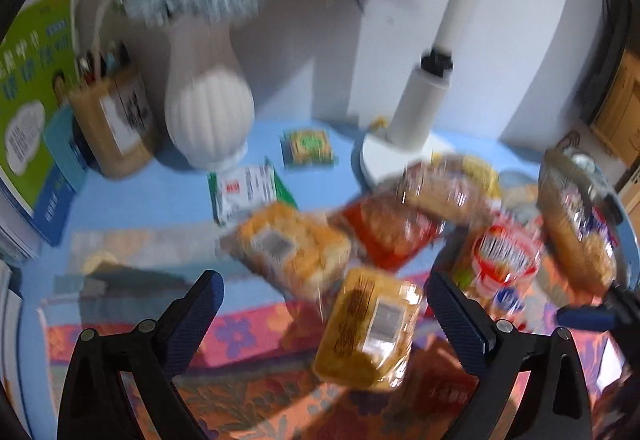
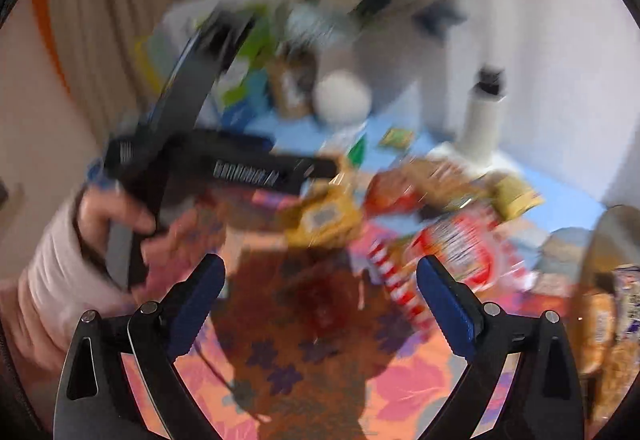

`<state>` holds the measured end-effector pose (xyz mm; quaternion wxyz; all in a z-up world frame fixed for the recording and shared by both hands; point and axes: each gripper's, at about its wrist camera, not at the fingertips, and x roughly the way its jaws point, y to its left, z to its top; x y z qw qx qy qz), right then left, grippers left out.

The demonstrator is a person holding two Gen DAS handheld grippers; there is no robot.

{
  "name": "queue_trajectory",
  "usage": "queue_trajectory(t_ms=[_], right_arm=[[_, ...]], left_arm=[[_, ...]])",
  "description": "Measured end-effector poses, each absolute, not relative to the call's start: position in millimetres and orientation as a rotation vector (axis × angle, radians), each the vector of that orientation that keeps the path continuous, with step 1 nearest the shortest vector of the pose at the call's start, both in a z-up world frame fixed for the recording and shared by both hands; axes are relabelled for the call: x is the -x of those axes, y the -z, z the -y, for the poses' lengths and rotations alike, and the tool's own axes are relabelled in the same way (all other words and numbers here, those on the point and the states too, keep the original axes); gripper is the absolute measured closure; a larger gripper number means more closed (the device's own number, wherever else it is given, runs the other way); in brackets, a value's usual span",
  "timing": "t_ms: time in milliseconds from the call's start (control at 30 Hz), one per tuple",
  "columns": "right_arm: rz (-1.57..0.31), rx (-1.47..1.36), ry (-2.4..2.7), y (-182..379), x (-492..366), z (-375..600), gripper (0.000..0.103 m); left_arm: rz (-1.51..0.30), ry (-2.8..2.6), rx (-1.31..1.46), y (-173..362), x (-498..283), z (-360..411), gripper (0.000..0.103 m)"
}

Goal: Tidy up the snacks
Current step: 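Move both open tools back toward the remaining snacks, then grasp the yellow biscuit pack with the left tool while the right tool grasps the red caramel biscuit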

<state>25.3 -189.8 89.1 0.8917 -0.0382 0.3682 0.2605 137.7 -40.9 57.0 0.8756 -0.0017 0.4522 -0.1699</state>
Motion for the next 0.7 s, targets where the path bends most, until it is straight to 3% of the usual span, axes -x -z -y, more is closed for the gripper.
queue_trajectory(t_ms=[200, 267, 433, 700], right_arm=[[-0.841, 0.267, -0.507, -28.6, -30.7, 161.7, 0.005], [-0.865, 0.382, -0.479, -8.9, -36.5, 151.5, 0.000], [-0.863, 0.285, -0.544, -5.8, -49.8, 163.4, 0.000], [-0.859, 0.300, -0.537, -6.5, -48.3, 161.9, 0.000]], left_arm=[[-1.017, 0.416, -0.022, -16.5, -137.6, 56.1, 0.002], [-1.010, 0.416, -0.033, -5.2, -139.4, 58.6, 0.000], [-0.892, 0.332, -0.230, 1.8, -123.4, 85.2, 0.000], [-0.919, 0.354, -0.175, 5.0, -125.9, 81.7, 0.000]])
